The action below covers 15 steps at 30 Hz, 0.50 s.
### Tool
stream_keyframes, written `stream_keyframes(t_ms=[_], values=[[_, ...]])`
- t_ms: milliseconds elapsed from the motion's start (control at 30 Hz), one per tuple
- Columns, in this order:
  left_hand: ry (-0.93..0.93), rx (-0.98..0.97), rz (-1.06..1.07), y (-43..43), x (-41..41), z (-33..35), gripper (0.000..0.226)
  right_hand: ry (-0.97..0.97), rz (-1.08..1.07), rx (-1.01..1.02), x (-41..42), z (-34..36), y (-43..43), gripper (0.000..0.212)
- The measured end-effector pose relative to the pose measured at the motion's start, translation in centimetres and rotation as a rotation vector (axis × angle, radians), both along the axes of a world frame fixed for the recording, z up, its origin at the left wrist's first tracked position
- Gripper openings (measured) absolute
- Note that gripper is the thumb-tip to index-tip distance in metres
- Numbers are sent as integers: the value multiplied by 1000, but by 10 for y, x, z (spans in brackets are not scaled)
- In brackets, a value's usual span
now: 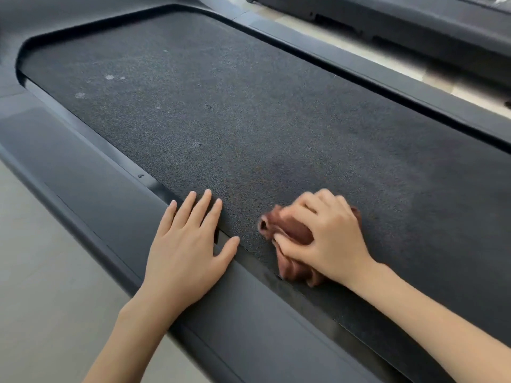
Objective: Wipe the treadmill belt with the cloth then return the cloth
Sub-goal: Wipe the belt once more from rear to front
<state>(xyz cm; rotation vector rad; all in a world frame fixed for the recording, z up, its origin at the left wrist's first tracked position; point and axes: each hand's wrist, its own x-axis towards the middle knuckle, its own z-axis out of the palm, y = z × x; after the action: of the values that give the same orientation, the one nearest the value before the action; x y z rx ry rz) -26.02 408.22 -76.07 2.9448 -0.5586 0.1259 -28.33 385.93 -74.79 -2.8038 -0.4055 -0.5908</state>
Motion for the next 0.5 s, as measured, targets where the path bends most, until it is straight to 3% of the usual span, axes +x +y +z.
stream_keyframes(t_ms=[233, 500], values=[[43, -138, -203, -45, 7, 0, 72, 64, -31, -37, -84, 4, -74, 24], [17, -66, -314, -76, 31, -14, 67, -37, -197, 5, 35, -4, -74, 31]])
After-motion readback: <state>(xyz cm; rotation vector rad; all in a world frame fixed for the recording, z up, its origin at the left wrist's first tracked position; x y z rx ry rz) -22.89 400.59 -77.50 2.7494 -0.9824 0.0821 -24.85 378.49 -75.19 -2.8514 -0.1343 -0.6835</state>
